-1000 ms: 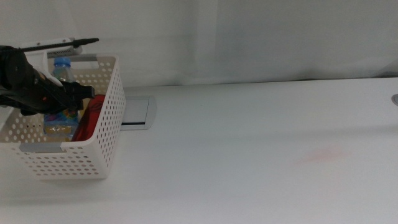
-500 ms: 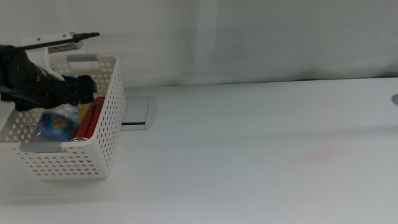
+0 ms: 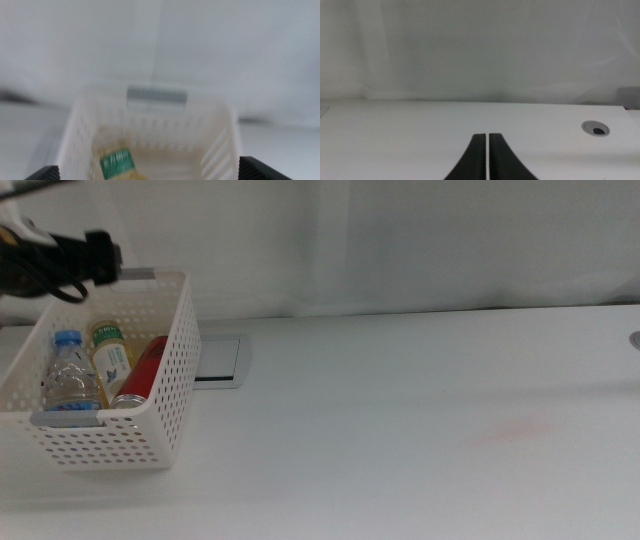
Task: Use arms to grab the bottles and put them into the dustbin to the left of the table.
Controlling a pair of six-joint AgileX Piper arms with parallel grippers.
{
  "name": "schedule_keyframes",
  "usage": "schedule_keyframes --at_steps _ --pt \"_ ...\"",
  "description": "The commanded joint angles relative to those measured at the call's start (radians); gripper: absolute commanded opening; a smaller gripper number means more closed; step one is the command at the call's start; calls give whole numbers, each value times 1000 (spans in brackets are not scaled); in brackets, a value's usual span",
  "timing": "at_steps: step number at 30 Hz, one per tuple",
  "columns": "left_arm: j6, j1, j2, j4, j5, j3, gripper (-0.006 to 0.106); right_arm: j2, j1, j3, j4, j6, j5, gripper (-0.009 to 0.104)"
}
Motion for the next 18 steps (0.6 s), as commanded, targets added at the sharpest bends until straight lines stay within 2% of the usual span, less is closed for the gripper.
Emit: schedule_keyframes --at_steps 1,4,12,18 --pt "2 -3 -87 -11 -8 -2 93 -3 -7 21 -12 -6 -57 -3" --pt "13 -3 -247 -11 11 2 93 -3 -7 42 -12 -6 -100 -3" --pt "80 -3 -615 -11 62 110 93 -3 -7 42 -16 -7 -98 -3" --pt "90 -3 -932 -11 66 356 93 -3 -7 42 -16 -7 -98 -3"
